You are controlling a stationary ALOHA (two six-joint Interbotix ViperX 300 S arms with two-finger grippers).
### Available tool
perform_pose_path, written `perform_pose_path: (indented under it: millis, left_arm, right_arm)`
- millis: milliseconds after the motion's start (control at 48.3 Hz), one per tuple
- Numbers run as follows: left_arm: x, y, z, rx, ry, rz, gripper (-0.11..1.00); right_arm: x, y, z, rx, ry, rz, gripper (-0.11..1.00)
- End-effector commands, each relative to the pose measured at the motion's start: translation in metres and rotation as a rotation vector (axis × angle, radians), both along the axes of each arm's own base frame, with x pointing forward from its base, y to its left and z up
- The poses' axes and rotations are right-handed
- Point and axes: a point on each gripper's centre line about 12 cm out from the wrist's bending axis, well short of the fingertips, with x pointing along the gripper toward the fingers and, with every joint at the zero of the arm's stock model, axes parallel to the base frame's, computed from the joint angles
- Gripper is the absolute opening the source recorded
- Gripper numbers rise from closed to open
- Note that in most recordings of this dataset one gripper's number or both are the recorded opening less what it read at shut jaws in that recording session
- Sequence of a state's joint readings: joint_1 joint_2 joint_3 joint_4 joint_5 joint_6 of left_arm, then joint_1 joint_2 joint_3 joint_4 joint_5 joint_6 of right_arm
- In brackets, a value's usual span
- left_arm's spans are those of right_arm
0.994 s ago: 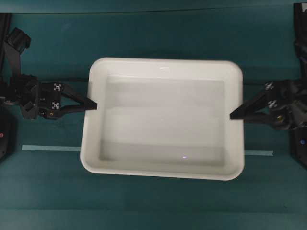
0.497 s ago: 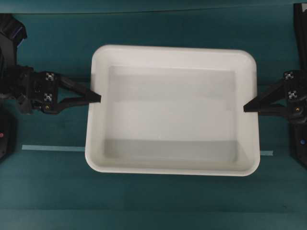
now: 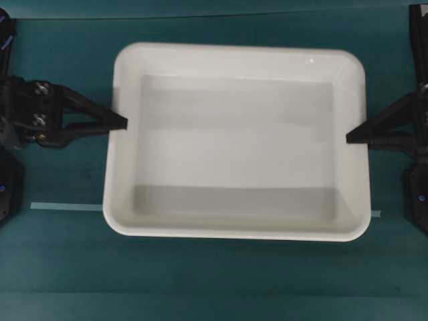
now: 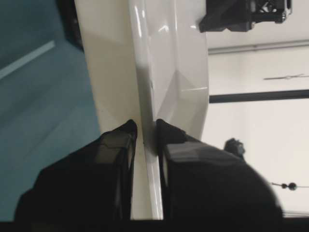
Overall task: Lift the white case with both hands.
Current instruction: 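Lift the tray upward with both grippers holding its side walls, then lower the held tray back onto the table with both grippers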
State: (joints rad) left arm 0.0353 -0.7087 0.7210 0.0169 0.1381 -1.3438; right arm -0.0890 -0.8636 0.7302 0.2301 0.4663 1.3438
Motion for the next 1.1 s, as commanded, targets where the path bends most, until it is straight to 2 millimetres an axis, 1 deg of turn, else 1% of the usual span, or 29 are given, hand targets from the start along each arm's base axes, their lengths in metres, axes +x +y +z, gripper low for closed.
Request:
perform_pose_path:
  millis: [0,186,455,538,621,725,849,932,1014,1077]
  left_arm:
    - [0.008,-0.002,0.016,0.005,-0.027,-0.008,0.1]
    - [0.008,-0.002,0.03,0.011,-0.058,-0.01,0.1]
    - [0.008,-0.002,0.037,0.016,-0.075,-0.008,0.1]
    - [0.008,-0.002,0.036,0.014,-0.07,-0.008,0.1]
    - [0.009,-0.002,0.03,0.014,-0.052,-0.008,0.1]
    - [0.01,0.001,0.009,0.01,0.017,0.0,0.1]
    - [0.009,0.006,-0.02,0.004,0.083,0.021,0.1]
    - [0.007,0.011,-0.031,0.002,0.103,0.04,0.1]
    - [0.003,0.014,-0.045,0.001,0.14,0.05,0.1]
    - [0.001,0.014,-0.059,-0.005,0.18,0.052,0.1]
  right_arm:
    - [0.01,-0.003,0.023,-0.006,-0.057,-0.014,0.1]
    - [0.008,-0.003,0.04,-0.011,-0.087,-0.009,0.1]
    - [0.007,-0.002,0.038,-0.011,-0.057,-0.003,0.1]
    - [0.007,-0.002,0.037,-0.012,-0.053,0.0,0.1]
    - [0.007,-0.002,0.033,-0.015,-0.04,0.002,0.1]
    - [0.008,-0.003,0.015,-0.035,0.013,0.003,0.1]
    - [0.011,-0.003,-0.016,-0.041,0.097,0.009,0.1]
    - [0.011,-0.003,-0.039,-0.045,0.149,0.013,0.1]
    - [0.01,-0.003,-0.055,-0.051,0.19,0.018,0.1]
    - [0.01,-0.003,-0.067,-0.053,0.22,0.02,0.1]
